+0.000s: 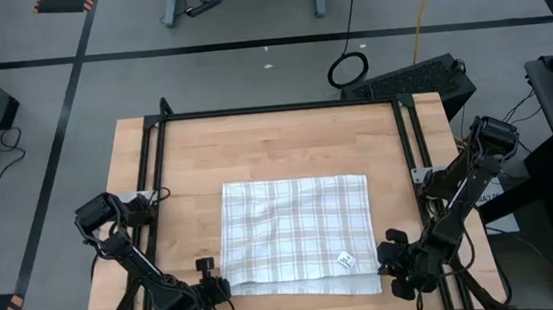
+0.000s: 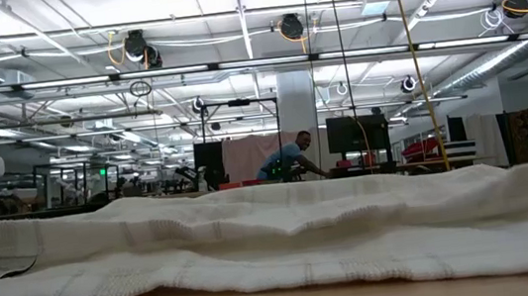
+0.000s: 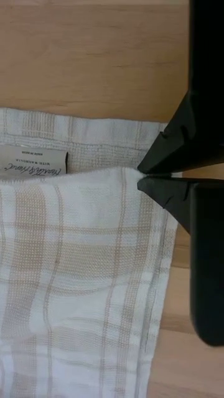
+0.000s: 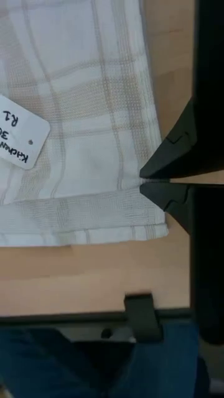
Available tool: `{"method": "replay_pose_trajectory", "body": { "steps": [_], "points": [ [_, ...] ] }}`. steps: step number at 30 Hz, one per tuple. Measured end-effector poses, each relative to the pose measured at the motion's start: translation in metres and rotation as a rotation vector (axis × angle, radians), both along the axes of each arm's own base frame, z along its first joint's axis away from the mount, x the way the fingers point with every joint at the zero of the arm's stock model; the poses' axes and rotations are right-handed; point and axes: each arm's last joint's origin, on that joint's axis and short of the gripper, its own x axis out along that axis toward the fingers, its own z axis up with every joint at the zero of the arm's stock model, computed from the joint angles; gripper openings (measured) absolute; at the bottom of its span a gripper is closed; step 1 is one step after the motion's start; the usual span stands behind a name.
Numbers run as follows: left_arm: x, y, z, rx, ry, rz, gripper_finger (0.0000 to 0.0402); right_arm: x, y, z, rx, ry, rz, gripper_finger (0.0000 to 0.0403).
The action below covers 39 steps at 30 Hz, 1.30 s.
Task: Roll towel
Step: Roll the white towel
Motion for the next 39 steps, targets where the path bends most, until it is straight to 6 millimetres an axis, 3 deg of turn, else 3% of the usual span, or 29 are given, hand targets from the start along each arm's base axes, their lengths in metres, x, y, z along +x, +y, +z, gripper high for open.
{"method": "replay_pose_trajectory", "body": {
  "steps": [18, 29, 39],
  "points": [
    [-0.001, 0.001, 0.000, 0.014, 0.009, 0.000, 0.0019, 0.006, 0.012, 0.021, 0.171, -0.007, -0.046, 0.0004],
    [0.000, 0.000, 0.020, 0.092, 0.063, -0.003, 0.0019, 0.006, 0.013, 0.022, 0.175, -0.018, -0.035, 0.0004],
    [0.002, -0.010, 0.030, 0.032, 0.072, -0.018, 0.0019, 0.006, 0.013, 0.021, 0.159, -0.027, -0.011, 0.0004]
  ]
}}
